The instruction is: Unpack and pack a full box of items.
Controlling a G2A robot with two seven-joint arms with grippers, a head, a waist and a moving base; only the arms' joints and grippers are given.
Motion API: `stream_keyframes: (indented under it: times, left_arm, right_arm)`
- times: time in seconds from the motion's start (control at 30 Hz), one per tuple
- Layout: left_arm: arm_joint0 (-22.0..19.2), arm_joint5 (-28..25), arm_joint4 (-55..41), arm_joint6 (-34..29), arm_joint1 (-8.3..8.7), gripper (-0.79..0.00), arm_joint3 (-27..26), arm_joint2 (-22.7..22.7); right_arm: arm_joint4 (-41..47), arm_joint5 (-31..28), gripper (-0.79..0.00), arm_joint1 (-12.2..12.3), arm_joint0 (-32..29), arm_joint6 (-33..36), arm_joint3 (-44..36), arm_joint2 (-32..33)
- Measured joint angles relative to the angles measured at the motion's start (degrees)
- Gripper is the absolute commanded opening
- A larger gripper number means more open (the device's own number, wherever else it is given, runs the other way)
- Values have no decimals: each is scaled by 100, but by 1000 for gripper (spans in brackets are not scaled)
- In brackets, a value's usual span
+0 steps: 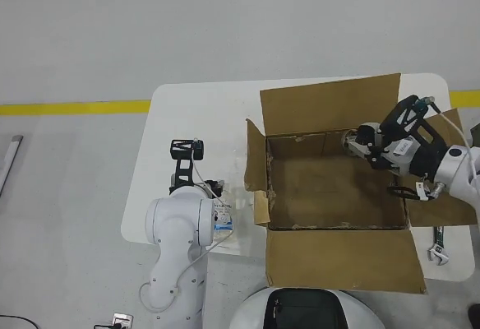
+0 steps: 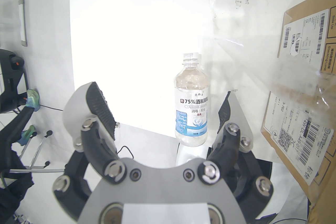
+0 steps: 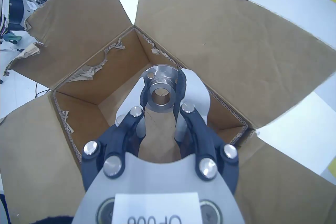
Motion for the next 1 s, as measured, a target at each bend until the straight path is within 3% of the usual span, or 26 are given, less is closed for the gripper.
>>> stream_keyframes:
  times: [0.27, 0.53, 1.0]
  left_arm:
    - [0, 0, 0, 0, 0, 0, 0, 0]
    - [0, 0, 0, 0, 0, 0, 0, 0]
    - [0, 0, 0, 0, 0, 0, 0, 0]
  right_arm:
    - [-9, 3, -785, -1, -9, -10, -1, -9]
    - [-132, 65, -785, 31, -130, -492, -132, 75]
    - [228, 464, -785, 170, -692, -445, -800, 1607]
